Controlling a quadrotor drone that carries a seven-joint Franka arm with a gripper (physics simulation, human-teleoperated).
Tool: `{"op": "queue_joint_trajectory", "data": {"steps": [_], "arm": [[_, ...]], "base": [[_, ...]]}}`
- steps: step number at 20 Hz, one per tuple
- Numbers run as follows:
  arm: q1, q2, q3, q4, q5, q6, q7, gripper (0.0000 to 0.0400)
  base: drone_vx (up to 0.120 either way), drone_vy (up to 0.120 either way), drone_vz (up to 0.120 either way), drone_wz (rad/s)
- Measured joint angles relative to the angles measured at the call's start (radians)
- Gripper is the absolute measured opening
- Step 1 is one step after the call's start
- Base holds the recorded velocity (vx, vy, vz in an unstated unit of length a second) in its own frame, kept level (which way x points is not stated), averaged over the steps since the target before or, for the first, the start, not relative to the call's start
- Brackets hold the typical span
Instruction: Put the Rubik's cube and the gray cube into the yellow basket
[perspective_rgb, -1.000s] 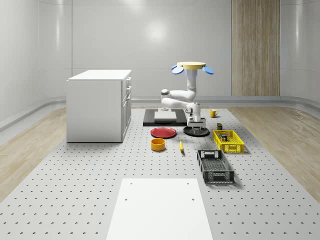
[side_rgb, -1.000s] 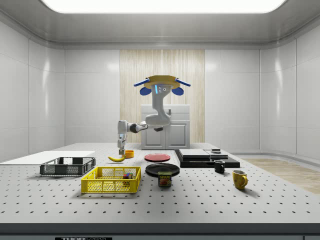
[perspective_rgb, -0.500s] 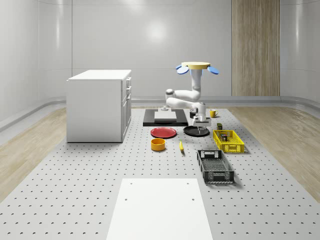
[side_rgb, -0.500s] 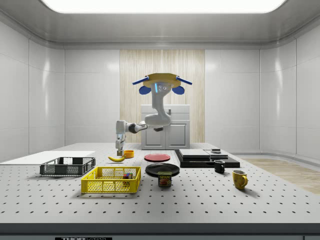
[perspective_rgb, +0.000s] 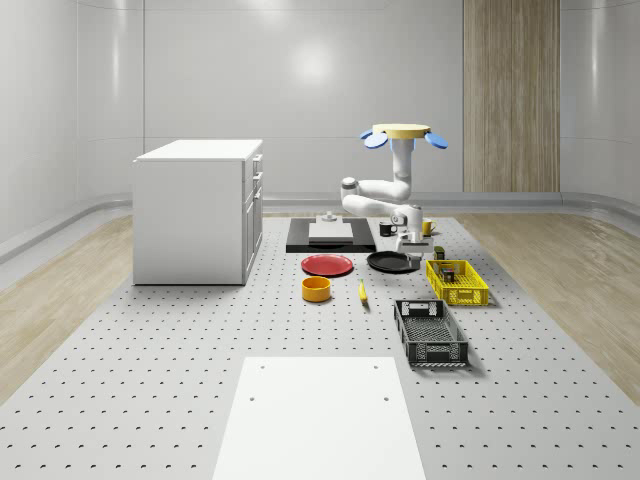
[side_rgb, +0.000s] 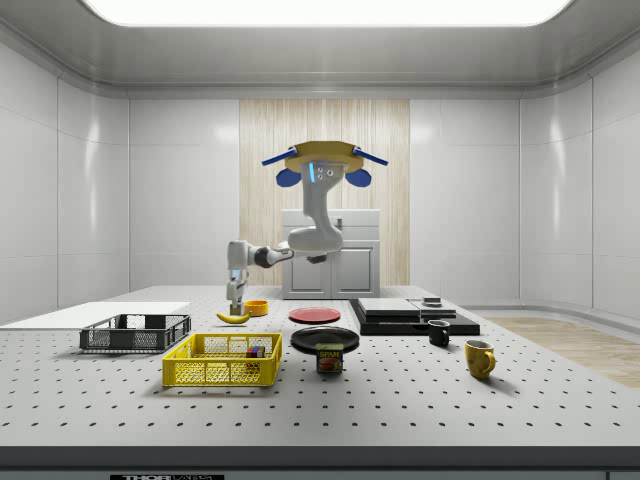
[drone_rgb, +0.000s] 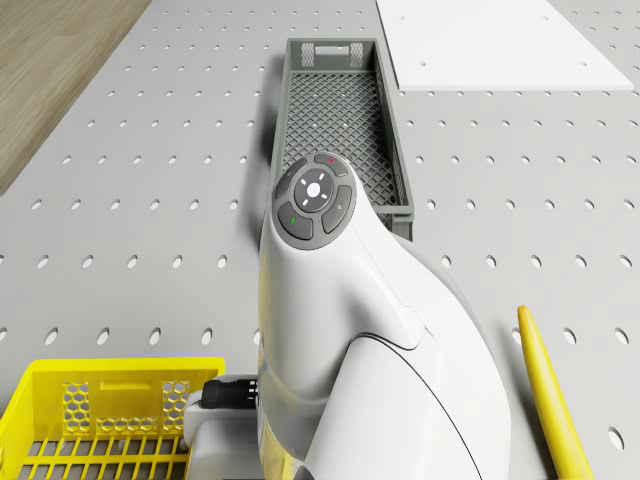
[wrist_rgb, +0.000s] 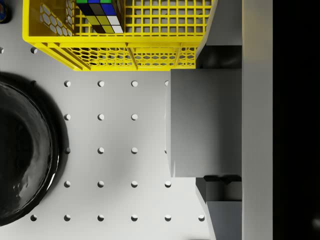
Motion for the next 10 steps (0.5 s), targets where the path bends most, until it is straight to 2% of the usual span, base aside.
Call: {"op": "queue_joint_trajectory", "data": {"steps": [10], "arm": [[-0.002,-0.007,0.000,0.000,0.003,0.006,0.001,0.0250]], "base": [[0.000,0.120,0.000,0.000]]}}
